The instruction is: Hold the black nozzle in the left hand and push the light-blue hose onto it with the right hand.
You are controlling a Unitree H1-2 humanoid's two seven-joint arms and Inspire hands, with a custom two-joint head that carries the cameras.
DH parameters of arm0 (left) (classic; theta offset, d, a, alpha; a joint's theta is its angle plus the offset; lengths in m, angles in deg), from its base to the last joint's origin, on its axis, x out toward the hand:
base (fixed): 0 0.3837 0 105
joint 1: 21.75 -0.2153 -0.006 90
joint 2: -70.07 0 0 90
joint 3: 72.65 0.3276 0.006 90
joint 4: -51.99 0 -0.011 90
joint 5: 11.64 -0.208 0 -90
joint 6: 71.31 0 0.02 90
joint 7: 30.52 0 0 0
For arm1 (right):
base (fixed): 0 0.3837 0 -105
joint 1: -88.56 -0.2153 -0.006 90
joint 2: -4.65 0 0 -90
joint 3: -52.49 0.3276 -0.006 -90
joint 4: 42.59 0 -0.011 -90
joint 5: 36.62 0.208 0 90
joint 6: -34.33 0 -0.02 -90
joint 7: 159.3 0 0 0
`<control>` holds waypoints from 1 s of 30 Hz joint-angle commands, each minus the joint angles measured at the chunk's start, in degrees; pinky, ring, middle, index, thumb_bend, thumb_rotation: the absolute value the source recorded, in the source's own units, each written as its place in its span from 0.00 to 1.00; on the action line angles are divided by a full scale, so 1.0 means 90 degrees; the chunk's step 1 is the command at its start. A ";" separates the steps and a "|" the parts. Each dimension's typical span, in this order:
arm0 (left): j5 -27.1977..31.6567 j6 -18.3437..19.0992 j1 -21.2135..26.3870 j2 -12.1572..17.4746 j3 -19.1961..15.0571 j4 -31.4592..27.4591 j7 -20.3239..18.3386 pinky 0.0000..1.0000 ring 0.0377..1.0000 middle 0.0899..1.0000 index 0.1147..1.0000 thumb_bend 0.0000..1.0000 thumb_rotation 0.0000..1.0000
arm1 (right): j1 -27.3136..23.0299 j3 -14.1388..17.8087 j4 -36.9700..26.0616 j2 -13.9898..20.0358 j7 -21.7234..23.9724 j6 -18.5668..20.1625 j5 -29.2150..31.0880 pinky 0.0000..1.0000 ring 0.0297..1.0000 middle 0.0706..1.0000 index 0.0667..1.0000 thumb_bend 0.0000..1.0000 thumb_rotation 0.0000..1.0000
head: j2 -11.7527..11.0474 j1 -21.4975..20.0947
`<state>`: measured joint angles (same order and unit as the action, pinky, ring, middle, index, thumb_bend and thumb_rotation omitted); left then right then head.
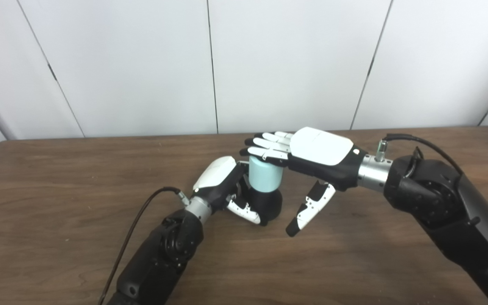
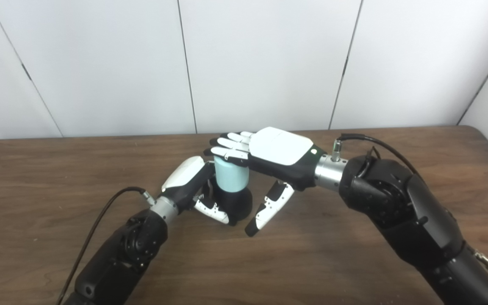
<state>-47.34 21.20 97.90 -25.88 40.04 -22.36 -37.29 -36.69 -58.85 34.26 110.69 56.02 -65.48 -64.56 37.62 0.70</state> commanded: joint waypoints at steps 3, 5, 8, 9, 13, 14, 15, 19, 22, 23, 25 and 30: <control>-0.0113 0.0204 0.0182 0.0078 -0.0105 0.0054 0.0061 0.30 0.37 0.36 0.45 0.52 0.00 | -0.0062 -0.0106 -0.0086 0.0094 0.0132 -0.0486 0.0213 1.00 1.00 1.00 0.96 0.68 0.60 | 0.0012 -0.0001; -0.0104 0.0201 0.0186 0.0074 -0.0109 0.0059 0.0059 0.30 0.37 0.35 0.45 0.52 0.00 | -0.0061 -0.0114 -0.0066 0.0098 0.0139 -0.0525 0.0186 1.00 1.00 1.00 0.96 0.68 0.60 | 0.0017 -0.0011; -0.0097 0.0183 0.0195 0.0077 -0.0108 0.0066 0.0051 0.31 0.37 0.35 0.45 0.52 0.00 | -0.0044 -0.0152 0.0015 0.0093 0.0200 -0.0487 0.0111 0.99 1.00 1.00 0.95 0.68 0.60 | 0.0027 -0.0008; -0.0091 0.0180 0.0198 0.0081 -0.0111 0.0063 0.0044 0.31 0.37 0.35 0.45 0.52 0.00 | -0.0037 -0.0167 0.0020 0.0099 0.0247 -0.0419 0.0095 0.99 1.00 1.00 0.95 0.68 0.60 | 0.0027 0.0001; -0.0062 0.0167 0.0199 0.0088 -0.0132 0.0057 0.0032 0.31 0.38 0.35 0.46 0.52 0.00 | -0.0011 -0.0224 -0.0068 0.0117 0.0485 -0.0043 0.0043 0.99 1.00 1.00 0.95 0.70 0.66 | 0.0027 0.0001; -0.0055 0.0154 0.0195 0.0092 -0.0139 0.0058 0.0035 0.31 0.38 0.35 0.45 0.52 0.00 | 0.0000 -0.0249 -0.0115 0.0121 0.0582 0.0130 -0.0019 0.99 1.00 1.00 0.95 0.70 0.66 | 0.0027 0.0001; -0.0052 0.0145 0.0192 0.0094 -0.0144 0.0059 0.0036 0.31 0.37 0.39 0.44 0.52 0.00 | 0.0006 -0.0267 -0.0147 0.0125 0.0639 0.0244 -0.0062 0.99 1.00 1.00 0.95 0.71 0.66 | 0.0027 0.0001; -0.0067 0.0124 0.0194 0.0100 -0.0148 0.0072 0.0042 0.31 0.37 0.36 0.45 0.52 0.00 | -0.0018 -0.0363 -0.0248 0.0162 0.0848 0.0687 -0.0225 0.98 1.00 1.00 0.95 0.71 0.67 | 0.0037 0.0003; -0.0081 0.0134 0.0185 0.0108 -0.0145 0.0050 0.0034 0.30 0.36 0.41 0.43 0.53 0.00 | -0.0038 -0.0440 -0.0359 0.0197 0.1036 0.1041 -0.0372 0.99 1.00 1.00 0.96 0.73 0.69 | 0.0043 0.0002; -0.0081 0.0137 0.0184 0.0111 -0.0147 0.0045 0.0030 0.30 0.36 0.42 0.42 0.53 0.00 | -0.0052 -0.0468 -0.0408 0.0208 0.1134 0.1195 -0.0429 0.99 1.00 1.00 0.96 0.73 0.69 | 0.0043 0.0002; -0.0079 0.0144 0.0187 0.0112 -0.0152 0.0049 0.0028 0.30 0.36 0.42 0.42 0.53 0.00 | -0.0078 -0.0514 -0.0486 0.0231 0.1281 0.1439 -0.0500 0.99 1.00 1.00 0.96 0.74 0.70 | 0.0043 0.0002; -0.0086 0.0166 0.0195 0.0111 -0.0161 0.0032 0.0031 0.30 0.36 0.42 0.42 0.53 0.00 | -0.0083 -0.0580 -0.0647 0.0295 0.1580 0.1950 -0.0595 0.99 1.00 1.00 0.97 0.75 0.70 | 0.0077 -0.0014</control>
<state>-47.34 21.34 98.04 -25.99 39.61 -22.28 -37.58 -38.79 -62.11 27.69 110.89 63.77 -50.48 -69.01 38.23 0.53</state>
